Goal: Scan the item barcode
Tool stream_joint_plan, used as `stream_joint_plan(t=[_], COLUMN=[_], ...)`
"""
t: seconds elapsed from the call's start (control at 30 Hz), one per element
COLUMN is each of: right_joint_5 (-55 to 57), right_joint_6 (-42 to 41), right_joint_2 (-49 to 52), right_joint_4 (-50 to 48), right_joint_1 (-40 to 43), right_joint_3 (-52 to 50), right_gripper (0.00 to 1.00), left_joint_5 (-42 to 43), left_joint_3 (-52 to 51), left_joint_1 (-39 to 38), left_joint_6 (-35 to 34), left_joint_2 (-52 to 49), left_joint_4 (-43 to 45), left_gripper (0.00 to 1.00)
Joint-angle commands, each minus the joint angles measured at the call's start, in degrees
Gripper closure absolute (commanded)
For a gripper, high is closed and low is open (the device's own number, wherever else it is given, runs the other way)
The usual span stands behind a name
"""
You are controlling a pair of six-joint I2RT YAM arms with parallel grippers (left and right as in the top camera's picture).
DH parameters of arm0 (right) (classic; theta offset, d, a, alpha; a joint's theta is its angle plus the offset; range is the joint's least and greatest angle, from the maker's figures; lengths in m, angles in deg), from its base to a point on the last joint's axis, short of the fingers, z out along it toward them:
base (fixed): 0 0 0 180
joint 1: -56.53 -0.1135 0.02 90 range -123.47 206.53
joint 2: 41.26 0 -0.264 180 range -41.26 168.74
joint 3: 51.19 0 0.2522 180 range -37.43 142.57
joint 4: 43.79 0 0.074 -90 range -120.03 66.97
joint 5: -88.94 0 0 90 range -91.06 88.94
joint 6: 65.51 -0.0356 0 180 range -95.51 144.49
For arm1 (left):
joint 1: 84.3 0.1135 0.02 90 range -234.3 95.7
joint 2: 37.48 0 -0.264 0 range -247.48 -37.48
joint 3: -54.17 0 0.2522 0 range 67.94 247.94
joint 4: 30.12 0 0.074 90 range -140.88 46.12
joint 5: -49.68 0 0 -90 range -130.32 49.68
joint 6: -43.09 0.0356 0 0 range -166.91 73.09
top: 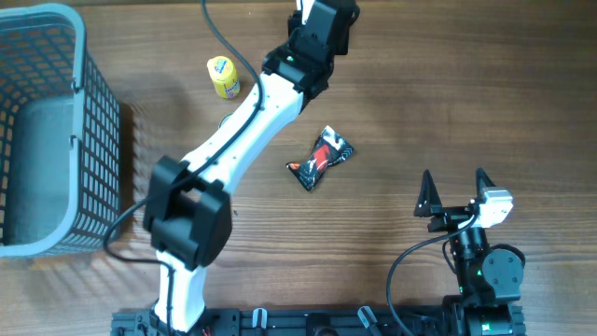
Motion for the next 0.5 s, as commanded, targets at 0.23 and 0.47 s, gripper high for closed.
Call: stream_joint_plan(t=[0.23,0.47], right_joint_5=[-0.7,-1.7], right_joint_6=[0.2,-6.3], right_joint_2=[-0.1,-0.1], right_joint_4=[-0.3,-0.3], right_joint_1=[-0.1,-0.1], right_joint_3=[-0.4,-0.4], right_gripper=[0.0,0.0], left_joint_5=[22.4,22.6], left_joint_3=[0.4,0.4], left_joint_1=[-2.3,-6.8], left_joint_6=[-14.8,-16.3], left_joint_2=[4.2,4.2], left_joint_4=[-13.7,-16.3], left_gripper=[0.5,0.46])
